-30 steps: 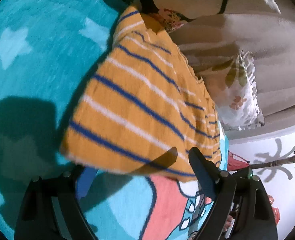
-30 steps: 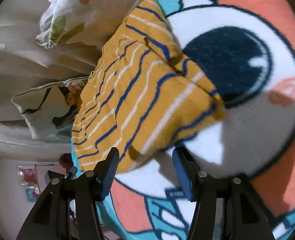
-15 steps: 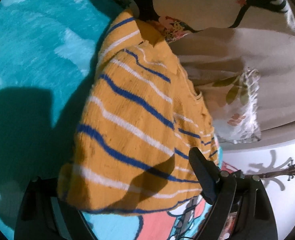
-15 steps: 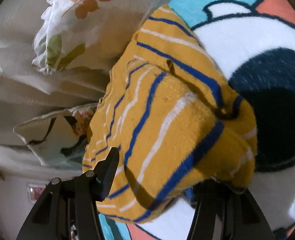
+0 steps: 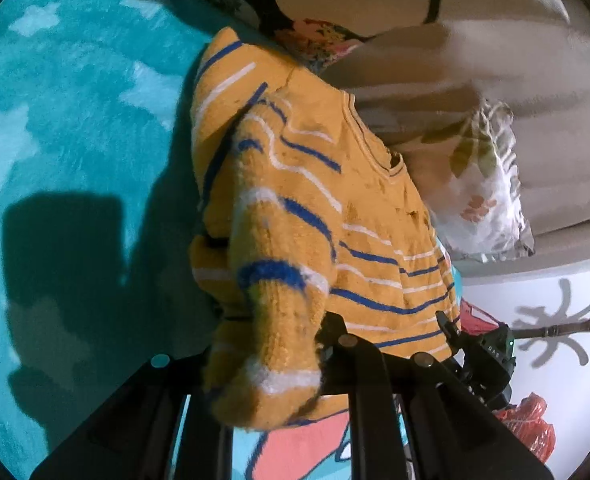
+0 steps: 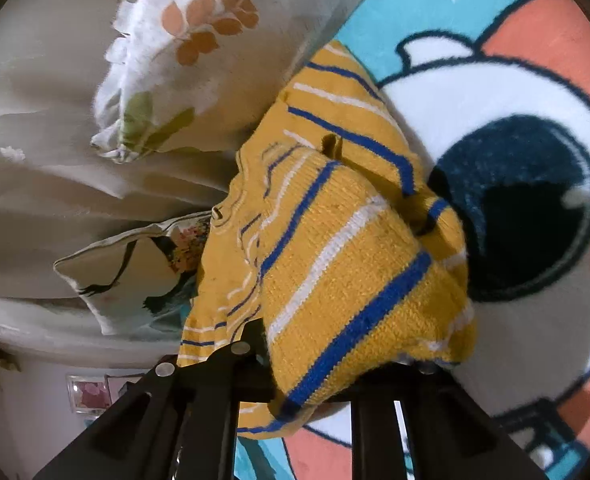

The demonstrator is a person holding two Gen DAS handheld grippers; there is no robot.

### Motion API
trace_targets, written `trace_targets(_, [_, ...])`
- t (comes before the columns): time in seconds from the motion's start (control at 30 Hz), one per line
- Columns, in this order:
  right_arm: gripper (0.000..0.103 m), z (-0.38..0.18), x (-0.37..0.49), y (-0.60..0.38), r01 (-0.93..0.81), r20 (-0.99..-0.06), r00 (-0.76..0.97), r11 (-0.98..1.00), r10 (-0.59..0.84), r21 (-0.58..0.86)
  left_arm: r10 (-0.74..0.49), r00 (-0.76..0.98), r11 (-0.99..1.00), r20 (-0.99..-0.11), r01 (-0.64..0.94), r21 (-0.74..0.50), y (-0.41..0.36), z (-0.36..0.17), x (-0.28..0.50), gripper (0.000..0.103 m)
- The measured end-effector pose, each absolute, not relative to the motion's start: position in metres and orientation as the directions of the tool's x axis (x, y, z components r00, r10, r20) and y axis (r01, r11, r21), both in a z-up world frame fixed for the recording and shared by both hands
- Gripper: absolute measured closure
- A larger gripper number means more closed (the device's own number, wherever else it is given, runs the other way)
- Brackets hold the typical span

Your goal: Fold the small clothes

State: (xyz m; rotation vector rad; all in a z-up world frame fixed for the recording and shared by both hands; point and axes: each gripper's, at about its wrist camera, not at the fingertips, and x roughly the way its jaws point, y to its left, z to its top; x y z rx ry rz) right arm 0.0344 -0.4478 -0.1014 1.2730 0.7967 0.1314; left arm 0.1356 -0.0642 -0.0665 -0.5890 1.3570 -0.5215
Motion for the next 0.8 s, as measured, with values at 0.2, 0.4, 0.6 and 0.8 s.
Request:
trace_targets(0.2, [0.089,-0.107,0.01,-0.45,0.338,-0.467,0.71,0.327,0.527,0.882,-0.646,0.113,0.759,-0.755,-0.018,-0.651,-0.058,-0.078,0.114,0.09])
trace_targets(0.4, [0.089,-0.123,-0.014,-0.44,0.352,-0.492,0.665,0.346,0.562,0.87,-0.594,0.109,0.799,-0.797,-0.027,-0.6,-0.053,-0.089,0.102,0.087])
trace_targets(0.6, [0.08,-0.125,-0.031,-0.451,0.392,-0.577,0.633,0.429,0.516,0.814,-0.528,0.136,0.842,-0.838,-0.044,-0.537,-0.035,-0.088,0.092,0.064])
trace_targets(0.8, [0.077,-0.111,-0.065,-0.494,0.454,-0.623,0.675,0.443,0.396,0.773,-0.48,0.209,0.845,-0.852,-0.152,-0.513,0.012,-0.081,0.084,0.057])
